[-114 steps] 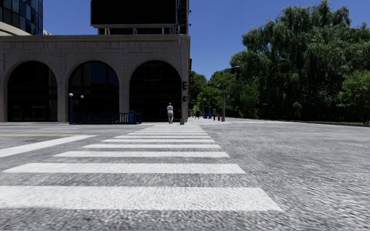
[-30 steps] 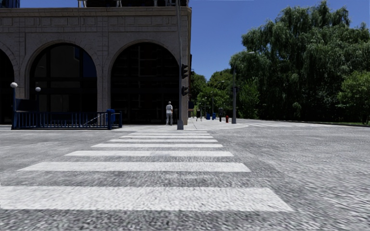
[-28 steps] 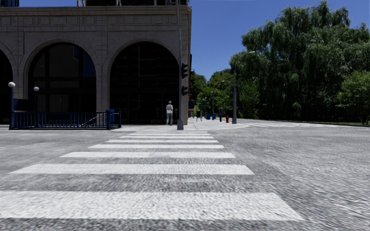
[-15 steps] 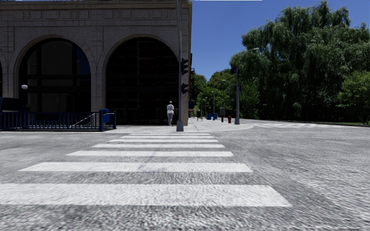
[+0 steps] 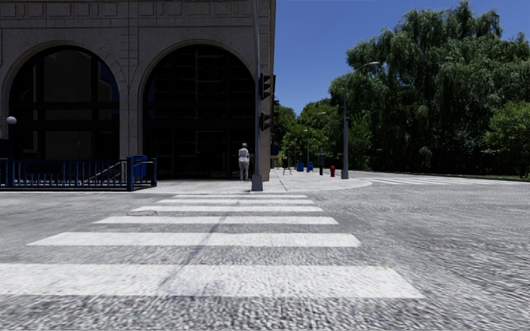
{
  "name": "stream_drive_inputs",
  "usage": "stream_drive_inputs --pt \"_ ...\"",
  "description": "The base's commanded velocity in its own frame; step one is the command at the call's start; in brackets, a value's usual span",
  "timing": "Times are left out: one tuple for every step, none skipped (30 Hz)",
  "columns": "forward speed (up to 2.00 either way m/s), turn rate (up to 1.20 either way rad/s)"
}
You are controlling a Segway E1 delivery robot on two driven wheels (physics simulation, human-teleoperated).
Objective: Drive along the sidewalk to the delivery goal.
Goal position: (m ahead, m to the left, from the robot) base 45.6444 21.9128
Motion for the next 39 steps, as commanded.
stream_drive_inputs --pt "2.0 0.0" --pt "2.0 0.0" --pt "2.0 0.0" --pt "2.0 0.0" --pt "2.0 0.0" --pt "2.0 0.0" --pt "2.0 0.0" --pt "2.0 0.0" --pt "2.0 0.0" --pt "2.0 0.0" --pt "2.0 0.0" --pt "2.0 0.0" --pt "2.0 0.0" --pt "2.0 0.0" --pt "2.0 0.0" --pt "2.0 0.0" --pt "2.0 0.0" --pt "2.0 0.0" --pt "2.0 0.0" --pt "2.0 0.0" --pt "2.0 0.0" --pt "2.0 0.0" --pt "2.0 0.0" --pt "2.0 0.0" --pt "2.0 0.0" --pt "2.0 0.0" --pt "2.0 0.0" --pt "2.0 0.0" --pt "2.0 0.0" --pt "2.0 0.0" --pt "2.0 -0.03" --pt "2.0 -0.14" --pt "2.0 -0.19" --pt "2.0 -0.21" --pt "2.0 -0.21" --pt "2.0 -0.23" --pt "2.0 -0.23" --pt "2.0 -0.26" --pt "2.0 -0.26"
